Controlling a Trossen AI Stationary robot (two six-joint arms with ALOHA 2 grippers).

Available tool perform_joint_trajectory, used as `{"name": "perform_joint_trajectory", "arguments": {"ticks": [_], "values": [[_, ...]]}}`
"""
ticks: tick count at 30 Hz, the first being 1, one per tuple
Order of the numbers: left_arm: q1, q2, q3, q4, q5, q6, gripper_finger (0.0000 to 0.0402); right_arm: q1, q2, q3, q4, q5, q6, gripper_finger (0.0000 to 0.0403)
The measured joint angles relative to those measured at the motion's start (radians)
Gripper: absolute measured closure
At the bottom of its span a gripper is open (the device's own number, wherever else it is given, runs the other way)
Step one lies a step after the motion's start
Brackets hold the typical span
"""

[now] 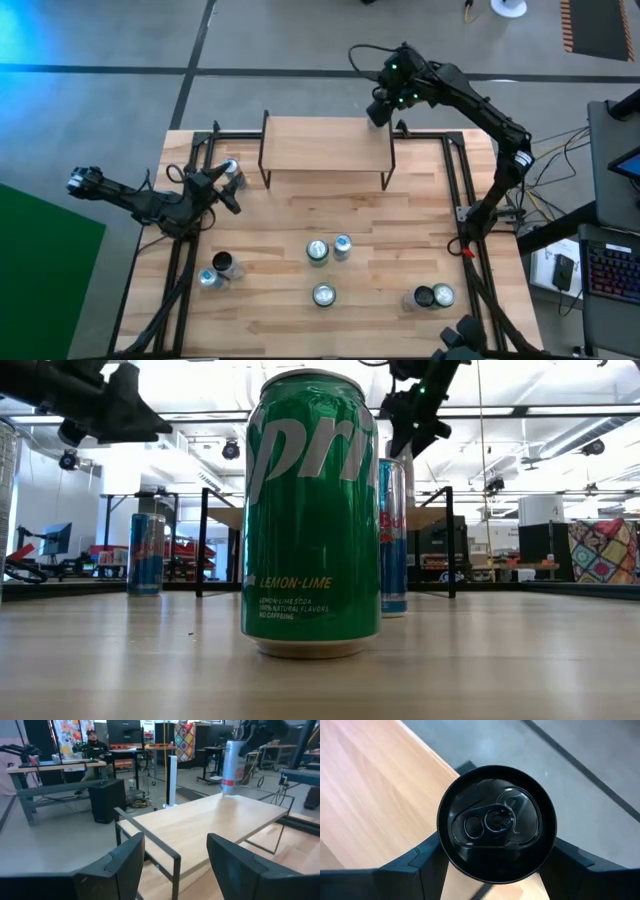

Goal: Place canned beverage on shelf
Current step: Put the top right white-pink soda can on the shelf

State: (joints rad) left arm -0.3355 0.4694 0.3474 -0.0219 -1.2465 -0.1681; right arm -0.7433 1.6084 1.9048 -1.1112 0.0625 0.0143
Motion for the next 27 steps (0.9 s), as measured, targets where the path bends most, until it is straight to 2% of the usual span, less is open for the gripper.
{"name": "perform_joint_trajectory", "arguments": {"ticks": [7,19,27], "values": [[0.001,-0.001,0.005,-0.001,0.007,0.002,0.02,-0.002,0.025,-0.001,0.033,0.008,-0.011,0.0158],[0.005,-0.005,0.014,-0.001,0.008,0.046,0.02,-0.002,0.052,-0.001,0.046,-0.04,-0.037,0.0156],[0.005,-0.004,0.014,-0.001,0.008,0.049,0.02,-0.001,0.021,-0.001,0.053,-0.055,-0.05,0.0099]]}}
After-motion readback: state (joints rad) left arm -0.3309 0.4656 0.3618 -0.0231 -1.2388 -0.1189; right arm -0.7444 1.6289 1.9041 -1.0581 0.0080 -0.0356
